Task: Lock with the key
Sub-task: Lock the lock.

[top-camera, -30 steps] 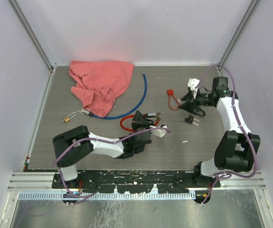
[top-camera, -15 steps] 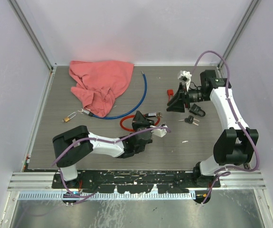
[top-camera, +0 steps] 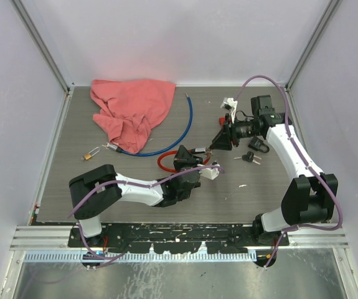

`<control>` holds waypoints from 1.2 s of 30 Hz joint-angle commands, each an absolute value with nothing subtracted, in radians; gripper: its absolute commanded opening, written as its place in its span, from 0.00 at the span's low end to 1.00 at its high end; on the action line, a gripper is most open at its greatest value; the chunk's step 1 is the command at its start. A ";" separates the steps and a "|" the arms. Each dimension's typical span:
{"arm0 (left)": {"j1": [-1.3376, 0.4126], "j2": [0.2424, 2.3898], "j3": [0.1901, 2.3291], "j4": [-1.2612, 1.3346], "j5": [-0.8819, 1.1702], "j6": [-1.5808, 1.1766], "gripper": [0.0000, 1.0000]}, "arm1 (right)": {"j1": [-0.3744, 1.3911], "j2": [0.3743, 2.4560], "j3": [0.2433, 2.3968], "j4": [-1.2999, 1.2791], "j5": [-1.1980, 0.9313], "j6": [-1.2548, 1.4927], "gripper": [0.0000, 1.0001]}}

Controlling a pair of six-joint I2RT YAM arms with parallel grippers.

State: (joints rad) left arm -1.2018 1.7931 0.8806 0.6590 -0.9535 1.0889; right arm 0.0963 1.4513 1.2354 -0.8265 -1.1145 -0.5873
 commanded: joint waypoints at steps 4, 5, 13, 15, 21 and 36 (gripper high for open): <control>-1.192 1.806 0.872 0.585 -0.943 1.066 0.00 | 0.139 1.422 1.239 -0.762 -1.072 -0.547 0.40; -1.192 1.807 0.872 0.586 -0.943 1.067 0.00 | 0.143 1.421 1.238 -0.762 -1.068 -0.549 0.39; -1.192 1.813 0.870 0.588 -0.942 1.063 0.00 | 0.161 1.396 1.230 -0.771 -1.029 -0.583 0.32; -1.192 1.813 0.870 0.589 -0.943 1.062 0.00 | 0.167 1.399 1.230 -0.782 -1.020 -0.596 0.30; -1.192 1.810 0.865 0.588 -0.943 1.059 0.00 | 0.172 1.390 1.230 -0.808 -1.004 -0.635 0.29; -1.192 1.815 0.867 0.589 -0.943 1.055 0.00 | 0.202 1.387 1.238 -0.849 -0.980 -0.744 0.10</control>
State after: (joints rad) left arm -1.2018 1.7931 0.8806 0.6556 -0.9531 1.0866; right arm 0.1902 1.4139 1.2179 -0.8387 -0.9909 -0.6899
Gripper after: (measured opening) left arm 0.119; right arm 0.156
